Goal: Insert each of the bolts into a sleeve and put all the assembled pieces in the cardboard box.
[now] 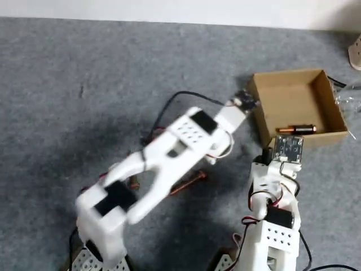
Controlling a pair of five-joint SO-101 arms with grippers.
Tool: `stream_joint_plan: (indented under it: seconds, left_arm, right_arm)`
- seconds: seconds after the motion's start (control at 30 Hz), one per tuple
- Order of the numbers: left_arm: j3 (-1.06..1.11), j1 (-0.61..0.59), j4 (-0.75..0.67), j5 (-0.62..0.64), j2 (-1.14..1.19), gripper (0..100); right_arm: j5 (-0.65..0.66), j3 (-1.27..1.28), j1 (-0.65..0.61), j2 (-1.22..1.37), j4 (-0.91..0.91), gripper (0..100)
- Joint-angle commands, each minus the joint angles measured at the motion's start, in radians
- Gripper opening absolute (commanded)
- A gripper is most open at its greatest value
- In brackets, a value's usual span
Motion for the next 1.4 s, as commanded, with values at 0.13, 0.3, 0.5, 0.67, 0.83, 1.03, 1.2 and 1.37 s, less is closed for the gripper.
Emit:
stream_joint_plan:
  seconds: [0.13,0.3,0.5,0.67,0.83,1.03,1.2,1.37]
  left_arm:
    - [0.516,-0.125,-0.245,-0.028,-0.676,1]
    - [0.796,-0.128,-0.405,-0.129,-0.954,1]
    - [1.050,-0.125,-0.635,-0.130,-1.181,1]
    - [1.145,-0.134,-0.712,-0.127,-1.353,1]
    - [1.254,-0.231,-0.890,0.077,-1.517,1]
    - [1.342,-0.278,-1.023,0.172,-1.620,1]
    - [1.357,-0.282,-1.083,0.172,-1.664,1]
    - [1.359,-0.280,-1.083,0.176,-1.678,1]
  right_arm:
    - [-0.005,-0.004,-0.019,-0.018,-0.035,0.5]
    - [-0.005,-0.004,-0.087,-0.018,-0.035,0.5]
    - [-0.005,-0.002,-0.266,-0.018,-0.036,0.5]
    - [-0.005,-0.001,-0.483,-0.018,-0.157,0.5]
    - [-0.006,-0.001,-0.581,-0.018,-0.242,0.5]
    - [-0.006,0.067,-0.585,-0.018,-0.403,0.5]
    - [-0.006,0.099,-0.585,-0.018,-0.443,0.5]
    - [-0.006,0.099,-0.585,-0.018,-0.444,0.5]
